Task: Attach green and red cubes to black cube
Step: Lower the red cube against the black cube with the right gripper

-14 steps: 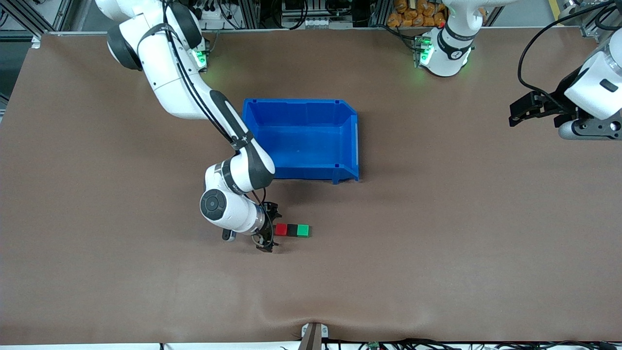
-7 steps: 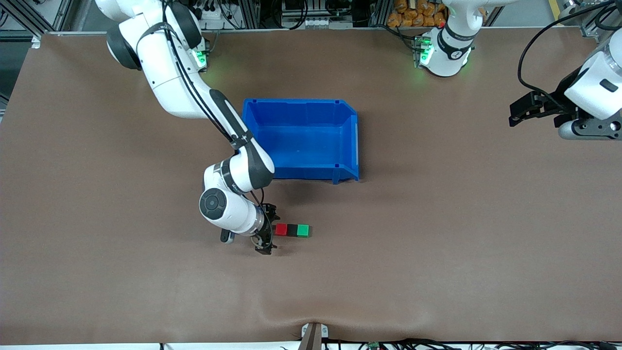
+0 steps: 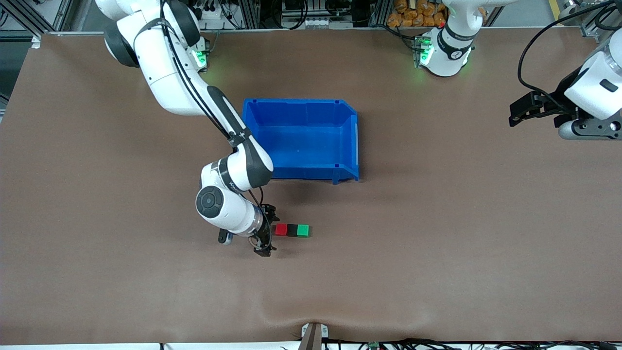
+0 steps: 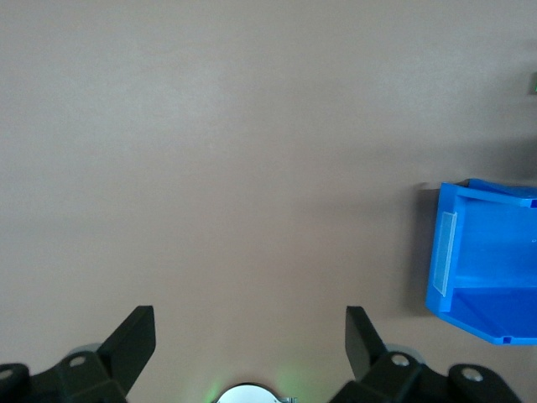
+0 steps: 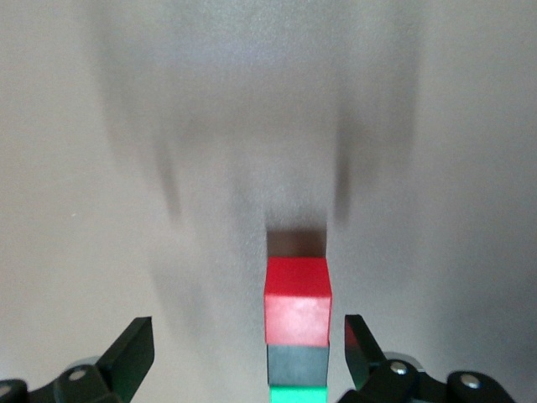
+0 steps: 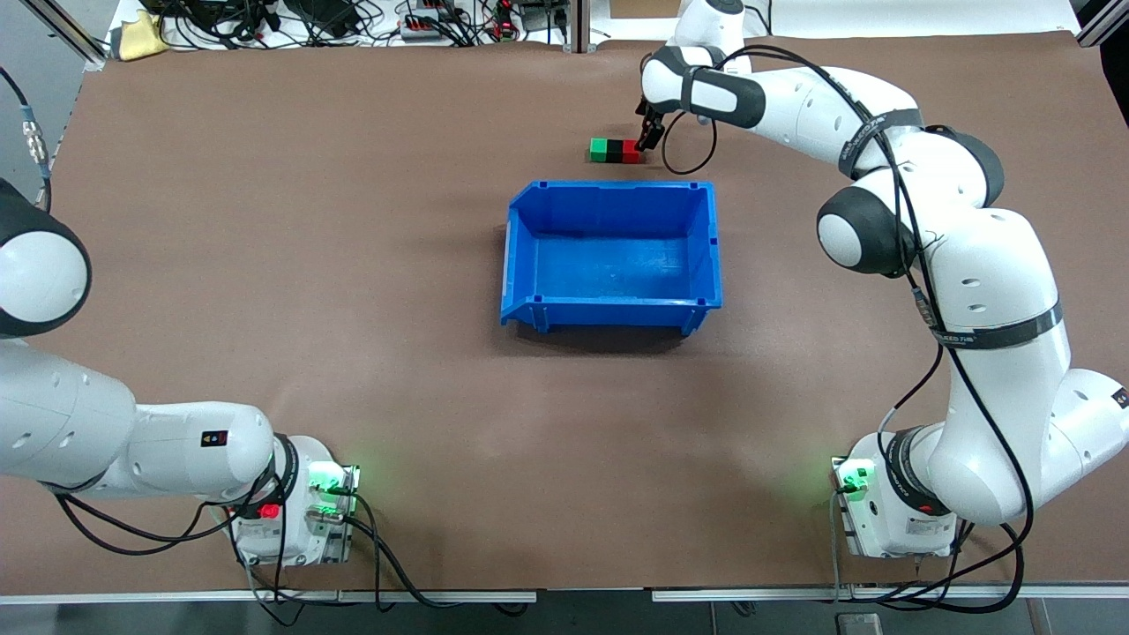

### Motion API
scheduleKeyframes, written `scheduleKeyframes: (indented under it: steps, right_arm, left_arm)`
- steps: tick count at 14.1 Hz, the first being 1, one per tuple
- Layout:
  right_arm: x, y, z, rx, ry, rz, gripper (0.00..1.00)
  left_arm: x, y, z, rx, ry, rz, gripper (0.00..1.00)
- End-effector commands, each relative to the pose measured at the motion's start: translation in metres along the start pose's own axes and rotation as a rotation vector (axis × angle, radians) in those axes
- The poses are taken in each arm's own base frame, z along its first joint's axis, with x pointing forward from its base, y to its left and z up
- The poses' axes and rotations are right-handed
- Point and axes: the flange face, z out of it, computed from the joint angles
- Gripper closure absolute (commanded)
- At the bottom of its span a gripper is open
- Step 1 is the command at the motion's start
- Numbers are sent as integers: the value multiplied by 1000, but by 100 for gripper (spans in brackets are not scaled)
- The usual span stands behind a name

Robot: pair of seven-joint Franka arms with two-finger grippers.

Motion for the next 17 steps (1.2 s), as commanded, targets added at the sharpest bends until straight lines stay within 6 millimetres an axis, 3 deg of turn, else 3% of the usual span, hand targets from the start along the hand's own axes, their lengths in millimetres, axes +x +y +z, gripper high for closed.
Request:
scheduleKeyframes:
  steps: [1,8,10,17]
  right_arm:
    - [2,3,-10,-43,19,16,0]
    - [7,-2,-37,-80,35,16,0]
    - [18,-6,-42,-100,45,22,0]
    - [22,-3,-59,-144,98,-146,0]
  left_arm:
    - [0,1,-1,6,11,4,0]
    - [0,1,-1,6,11,4,0]
    - [0,1,0,6,10,4,0]
    - [0,1,-1,6,11,4,0]
